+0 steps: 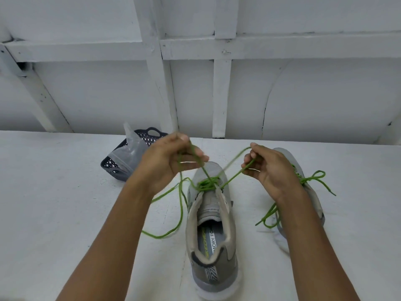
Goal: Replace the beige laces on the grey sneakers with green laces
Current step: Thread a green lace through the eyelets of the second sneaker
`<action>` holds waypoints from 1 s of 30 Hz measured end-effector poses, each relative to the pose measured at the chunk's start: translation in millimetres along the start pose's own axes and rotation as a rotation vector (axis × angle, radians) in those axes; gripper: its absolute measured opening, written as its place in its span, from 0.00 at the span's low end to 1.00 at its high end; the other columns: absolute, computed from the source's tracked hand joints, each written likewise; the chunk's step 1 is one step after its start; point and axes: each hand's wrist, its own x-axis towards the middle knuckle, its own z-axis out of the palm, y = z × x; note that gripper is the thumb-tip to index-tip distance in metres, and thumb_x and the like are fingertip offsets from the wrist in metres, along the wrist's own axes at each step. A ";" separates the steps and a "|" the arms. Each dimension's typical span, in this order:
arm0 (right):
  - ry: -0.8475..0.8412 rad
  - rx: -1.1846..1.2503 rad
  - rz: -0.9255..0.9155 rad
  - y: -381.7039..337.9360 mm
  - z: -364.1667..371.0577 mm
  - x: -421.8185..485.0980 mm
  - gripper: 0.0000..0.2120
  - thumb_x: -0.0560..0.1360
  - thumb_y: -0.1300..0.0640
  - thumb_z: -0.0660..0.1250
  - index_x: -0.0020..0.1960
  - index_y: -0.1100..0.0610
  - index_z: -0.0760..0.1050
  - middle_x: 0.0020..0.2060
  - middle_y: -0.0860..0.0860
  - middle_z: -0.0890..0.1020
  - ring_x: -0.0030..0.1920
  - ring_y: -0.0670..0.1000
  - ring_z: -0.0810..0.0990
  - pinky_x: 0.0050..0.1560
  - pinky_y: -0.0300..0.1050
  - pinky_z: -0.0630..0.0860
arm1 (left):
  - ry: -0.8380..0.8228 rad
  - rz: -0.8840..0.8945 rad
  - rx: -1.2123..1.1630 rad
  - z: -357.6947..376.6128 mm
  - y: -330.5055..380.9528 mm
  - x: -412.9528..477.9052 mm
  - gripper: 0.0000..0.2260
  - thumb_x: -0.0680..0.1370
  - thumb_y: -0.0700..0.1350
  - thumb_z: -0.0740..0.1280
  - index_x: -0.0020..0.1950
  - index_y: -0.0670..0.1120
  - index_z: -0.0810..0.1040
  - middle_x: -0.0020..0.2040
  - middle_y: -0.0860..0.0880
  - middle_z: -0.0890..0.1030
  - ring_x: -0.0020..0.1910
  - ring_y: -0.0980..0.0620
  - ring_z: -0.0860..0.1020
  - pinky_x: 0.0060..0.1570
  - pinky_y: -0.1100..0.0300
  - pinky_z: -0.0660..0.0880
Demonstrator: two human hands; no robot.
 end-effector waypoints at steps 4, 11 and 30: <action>-0.041 -0.192 0.052 7.3 3.1 -2.5 0.13 0.80 0.57 0.64 0.38 0.60 0.75 0.33 0.53 0.81 0.34 0.51 0.79 0.40 0.46 0.78 | 0.118 -0.071 0.215 -9.4 -0.4 5.3 0.11 0.83 0.44 0.61 0.40 0.47 0.69 0.31 0.47 0.70 0.25 0.54 0.60 0.23 0.64 0.59; -0.092 -0.565 0.041 14.6 9.2 -6.7 0.10 0.78 0.54 0.69 0.43 0.60 0.74 0.36 0.52 0.81 0.35 0.49 0.79 0.37 0.43 0.77 | -0.125 -0.239 1.081 -1.4 -10.9 -2.8 0.03 0.78 0.46 0.69 0.48 0.47 0.80 0.39 0.52 0.78 0.32 0.56 0.72 0.34 0.60 0.71; -0.221 -0.734 0.242 17.4 12.4 -23.4 0.08 0.73 0.62 0.70 0.49 0.62 0.73 0.35 0.55 0.81 0.34 0.52 0.82 0.35 0.45 0.81 | 0.085 -0.082 0.010 -24.4 2.1 -11.6 0.11 0.81 0.45 0.61 0.39 0.47 0.67 0.29 0.49 0.65 0.24 0.55 0.60 0.22 0.66 0.58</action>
